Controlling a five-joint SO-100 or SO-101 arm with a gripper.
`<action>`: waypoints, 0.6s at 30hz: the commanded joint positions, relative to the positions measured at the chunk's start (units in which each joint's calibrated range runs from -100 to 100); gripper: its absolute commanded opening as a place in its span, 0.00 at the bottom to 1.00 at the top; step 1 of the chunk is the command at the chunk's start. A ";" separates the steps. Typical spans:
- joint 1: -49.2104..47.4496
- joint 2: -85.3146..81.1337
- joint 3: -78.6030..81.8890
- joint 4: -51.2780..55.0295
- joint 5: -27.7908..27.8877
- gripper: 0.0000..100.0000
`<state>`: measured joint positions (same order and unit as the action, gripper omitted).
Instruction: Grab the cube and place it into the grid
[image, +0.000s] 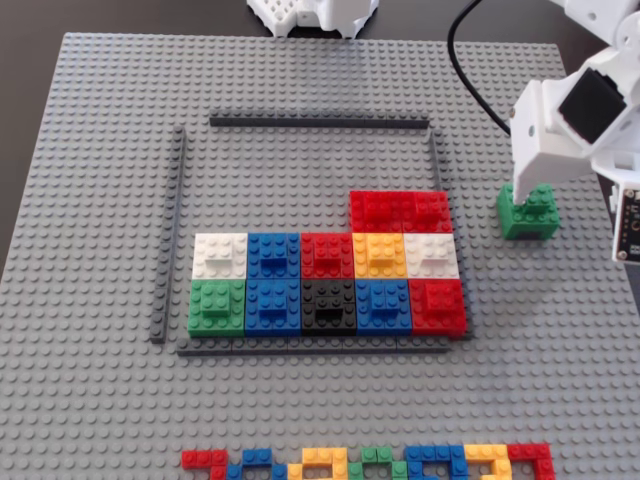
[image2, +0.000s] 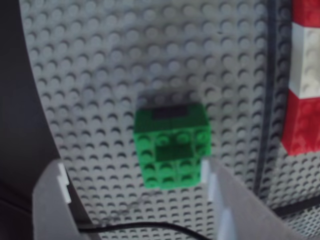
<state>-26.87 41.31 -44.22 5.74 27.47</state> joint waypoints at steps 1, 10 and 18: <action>-0.50 -1.67 -3.76 0.17 -0.39 0.33; -0.72 -1.84 -2.31 0.12 -0.73 0.33; -0.87 -2.61 -0.59 -0.36 -0.93 0.32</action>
<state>-27.52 41.31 -44.22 5.74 26.84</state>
